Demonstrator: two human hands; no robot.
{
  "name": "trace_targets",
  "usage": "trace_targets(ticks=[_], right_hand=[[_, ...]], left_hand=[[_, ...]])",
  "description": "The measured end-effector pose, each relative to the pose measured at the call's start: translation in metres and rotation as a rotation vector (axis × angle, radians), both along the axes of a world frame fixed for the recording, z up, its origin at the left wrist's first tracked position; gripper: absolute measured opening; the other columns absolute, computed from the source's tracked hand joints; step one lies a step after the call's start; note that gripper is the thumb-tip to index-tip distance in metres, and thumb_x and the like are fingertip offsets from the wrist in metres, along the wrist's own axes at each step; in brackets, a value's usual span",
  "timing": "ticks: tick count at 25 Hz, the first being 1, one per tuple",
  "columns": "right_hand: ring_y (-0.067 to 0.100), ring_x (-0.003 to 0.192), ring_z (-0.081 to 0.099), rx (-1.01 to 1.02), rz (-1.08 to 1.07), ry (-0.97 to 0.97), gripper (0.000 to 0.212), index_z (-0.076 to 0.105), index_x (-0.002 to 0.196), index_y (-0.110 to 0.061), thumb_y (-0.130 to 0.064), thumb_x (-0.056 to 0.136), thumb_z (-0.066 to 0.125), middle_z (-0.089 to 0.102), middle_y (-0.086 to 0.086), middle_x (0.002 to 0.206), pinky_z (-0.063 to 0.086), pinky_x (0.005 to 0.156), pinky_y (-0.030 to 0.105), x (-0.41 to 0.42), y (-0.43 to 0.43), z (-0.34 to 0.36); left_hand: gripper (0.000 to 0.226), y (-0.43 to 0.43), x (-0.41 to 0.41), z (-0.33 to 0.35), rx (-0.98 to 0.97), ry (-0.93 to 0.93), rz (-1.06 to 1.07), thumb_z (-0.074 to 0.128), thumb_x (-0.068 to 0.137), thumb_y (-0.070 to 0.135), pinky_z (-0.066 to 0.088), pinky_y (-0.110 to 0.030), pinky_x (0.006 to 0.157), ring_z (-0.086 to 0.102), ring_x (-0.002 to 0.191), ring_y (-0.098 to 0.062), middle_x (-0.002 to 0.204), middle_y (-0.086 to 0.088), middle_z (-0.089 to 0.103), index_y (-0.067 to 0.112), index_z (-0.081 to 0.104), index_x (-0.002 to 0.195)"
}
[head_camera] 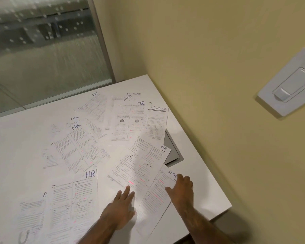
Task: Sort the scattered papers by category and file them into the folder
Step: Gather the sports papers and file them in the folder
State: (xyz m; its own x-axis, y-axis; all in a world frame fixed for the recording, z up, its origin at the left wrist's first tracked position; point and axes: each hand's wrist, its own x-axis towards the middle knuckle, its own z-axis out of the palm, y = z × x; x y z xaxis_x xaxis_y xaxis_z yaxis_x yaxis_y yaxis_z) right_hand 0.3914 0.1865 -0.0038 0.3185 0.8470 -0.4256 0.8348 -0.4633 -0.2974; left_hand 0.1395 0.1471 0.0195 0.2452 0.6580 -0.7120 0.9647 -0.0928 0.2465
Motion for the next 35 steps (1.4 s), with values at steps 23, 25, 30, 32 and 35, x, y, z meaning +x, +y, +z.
trace_targets(ticks=[23, 25, 30, 32, 35], right_hand=[[0.037, 0.079, 0.066, 0.467, -0.263, 0.033, 0.018, 0.06, 0.087, -0.005, -0.015, 0.1, 0.054, 0.07, 0.018, 0.088, 0.041, 0.065, 0.033, 0.067, 0.017, 0.127], [0.037, 0.072, 0.062, 0.53, -0.23, 0.011, 0.019, 0.06, 0.091, -0.008, -0.018, 0.103, 0.05, 0.067, 0.013, 0.082, 0.044, 0.062, 0.036, 0.078, 0.023, 0.159], [0.026, 0.06, 0.059, 0.597, -0.181, 0.323, 0.018, 0.064, 0.084, -0.015, -0.017, 0.1, 0.057, 0.066, 0.005, 0.07, 0.045, 0.051, 0.033, 0.078, 0.032, 0.228], [0.024, 0.058, 0.062, 0.571, -0.193, 0.497, 0.017, 0.068, 0.083, -0.016, -0.018, 0.098, 0.062, 0.069, 0.007, 0.069, 0.049, 0.052, 0.03, 0.066, 0.037, 0.238], [0.017, 0.052, 0.056, 0.512, -0.146, 0.682, 0.02, 0.065, 0.079, -0.008, -0.018, 0.097, 0.066, 0.067, 0.012, 0.065, 0.044, 0.046, 0.018, 0.032, 0.047, 0.239]], left_hand=[[0.058, 0.004, 0.012, 0.019, 0.079, 0.023, -0.012, 0.041, 0.102, 0.041, 0.044, -0.047, 0.106, 0.021, 0.15, -0.029, 0.17, 0.0, -0.001, 0.019, 0.025, 0.154], [0.061, 0.004, 0.01, 0.021, 0.072, 0.003, 0.028, 0.045, 0.1, 0.045, 0.043, -0.049, 0.107, 0.023, 0.148, -0.029, 0.17, -0.001, 0.003, 0.02, 0.025, 0.152], [0.089, 0.003, 0.012, 0.039, 0.192, -0.295, 0.408, 0.045, 0.091, 0.072, 0.018, -0.038, 0.125, 0.016, 0.155, -0.016, 0.169, 0.007, 0.012, 0.029, 0.009, 0.161], [0.082, 0.01, 0.014, 0.07, 0.044, -0.682, 0.789, 0.06, 0.088, 0.065, 0.03, -0.031, 0.118, 0.036, 0.143, -0.004, 0.159, 0.015, 0.029, 0.038, 0.023, 0.156], [0.049, 0.012, -0.003, 0.108, -0.083, -0.982, 1.07, 0.072, 0.086, 0.051, 0.052, -0.022, 0.089, 0.067, 0.107, 0.0, 0.129, 0.009, 0.068, 0.038, 0.057, 0.132]])
